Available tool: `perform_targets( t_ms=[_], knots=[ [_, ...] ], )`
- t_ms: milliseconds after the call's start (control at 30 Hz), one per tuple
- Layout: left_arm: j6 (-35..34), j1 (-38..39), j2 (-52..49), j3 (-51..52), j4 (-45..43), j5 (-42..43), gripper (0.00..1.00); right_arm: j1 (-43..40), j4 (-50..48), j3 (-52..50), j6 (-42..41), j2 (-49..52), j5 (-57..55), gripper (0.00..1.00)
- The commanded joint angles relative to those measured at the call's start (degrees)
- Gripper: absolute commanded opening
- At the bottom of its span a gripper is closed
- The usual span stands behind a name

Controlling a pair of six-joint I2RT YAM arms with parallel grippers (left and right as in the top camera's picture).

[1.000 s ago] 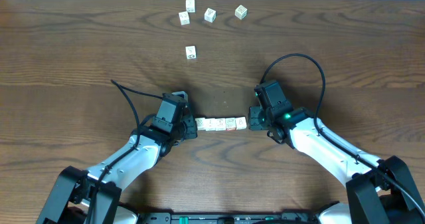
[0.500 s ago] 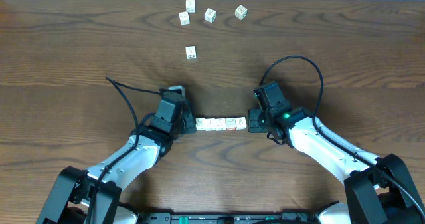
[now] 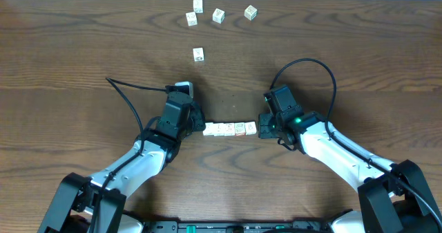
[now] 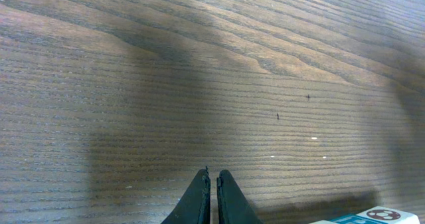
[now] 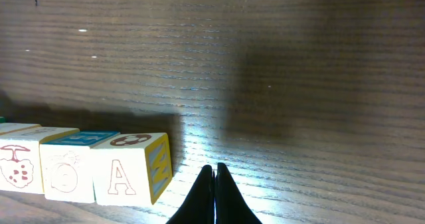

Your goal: Lift 5 blocks

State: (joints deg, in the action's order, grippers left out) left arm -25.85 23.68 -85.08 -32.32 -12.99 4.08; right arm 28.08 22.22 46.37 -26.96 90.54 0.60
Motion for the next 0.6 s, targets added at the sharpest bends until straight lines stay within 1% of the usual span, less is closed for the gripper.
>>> perform_targets(
  t_ms=[0, 367, 567],
  knots=[
    [0.68, -0.31, -0.81, -0.07, -0.22, 0.04, 0.07, -0.24, 0.09, 0.33, -0.85, 0.5, 0.13, 0.01],
    [0.68, -0.24, -3.48, -1.73, -1.27, 1.73, 0.07, -0.24, 0.26, 0.33, -0.85, 0.5, 0.13, 0.01],
    [0.48, 0.04, -4.83, -2.95, -1.03, 5.81, 0.07, -0.22, 0.79, 0.33, -0.85, 0.5, 0.13, 0.01]
  ],
)
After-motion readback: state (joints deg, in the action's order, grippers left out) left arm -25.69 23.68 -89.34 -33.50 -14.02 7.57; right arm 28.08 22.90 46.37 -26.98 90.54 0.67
